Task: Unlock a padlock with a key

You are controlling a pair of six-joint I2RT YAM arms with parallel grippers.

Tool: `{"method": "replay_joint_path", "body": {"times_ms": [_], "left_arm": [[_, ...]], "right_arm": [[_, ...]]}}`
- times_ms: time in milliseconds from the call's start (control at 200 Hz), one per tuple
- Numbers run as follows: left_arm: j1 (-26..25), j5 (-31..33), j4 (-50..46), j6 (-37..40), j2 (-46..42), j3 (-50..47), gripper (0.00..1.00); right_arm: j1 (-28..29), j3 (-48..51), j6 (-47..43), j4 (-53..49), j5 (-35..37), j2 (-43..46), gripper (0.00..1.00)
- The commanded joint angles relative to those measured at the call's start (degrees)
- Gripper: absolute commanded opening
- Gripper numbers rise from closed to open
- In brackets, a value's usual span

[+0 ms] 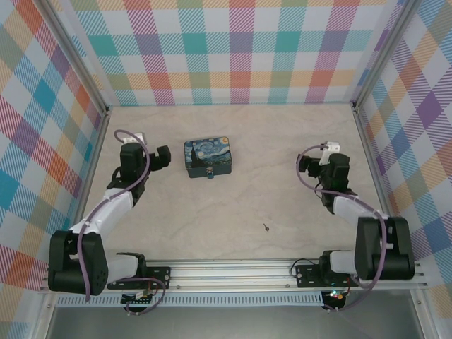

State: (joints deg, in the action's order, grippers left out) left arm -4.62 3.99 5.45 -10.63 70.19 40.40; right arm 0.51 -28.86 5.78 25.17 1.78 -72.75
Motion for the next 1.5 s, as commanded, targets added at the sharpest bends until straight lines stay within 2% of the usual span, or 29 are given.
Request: {"method": "replay_joint_path", "body": {"times_ms": [0,75,240,375,585,745,945,1235,1495], "left_arm": [[-0.1,-6.4,-12.6,-8.0,-1.1,1.6,1.0],[-1.6,-9.5,-14.7,-10.1,-1.2,3.1,1.0],[-9.4,-8.2,-17.2,-13.7,-2.6,6.1,1.0],[-17.0,-6.3,-16.4,-16.9,-3.3,6.9,1.0],[-26.3,-5.8,-5.8,-26.6,-5.7,-0.2,1.0],[-29.0,-6.0,-4.9,-28.9,-6.0,-2.5,1.0],[-29.6,-6.9,-2.4,-30.1,-5.3,-4.4,1.0],[-29.7,-6.6,-0.2,-31.2,-4.9,-5.2,1.0],[-29.7,-6.4,-0.4,-31.0,-5.0,-4.8,1.0]], "right_arm": [[1.1,-4.2,5.6,-18.8,-6.6,6.8,1.0],[2.5,-6.3,8.8,-27.5,-10.4,11.5,1.0],[9.2,-10.9,13.6,-46.1,-11.0,17.1,1.0],[17.1,-13.2,16.4,-55.7,-10.4,16.3,0.98],[27.5,-14.7,22.2,-67.0,-8.6,11.2,0.9],[31.8,-12.4,24.6,-68.6,-9.1,6.8,0.75],[37.2,-13.5,26.2,-68.2,-7.9,-0.4,0.59],[42.0,-16.2,28.1,-67.0,-4.2,-9.4,0.46],[42.8,-17.4,28.2,-66.1,-2.8,-13.0,0.37]]}}
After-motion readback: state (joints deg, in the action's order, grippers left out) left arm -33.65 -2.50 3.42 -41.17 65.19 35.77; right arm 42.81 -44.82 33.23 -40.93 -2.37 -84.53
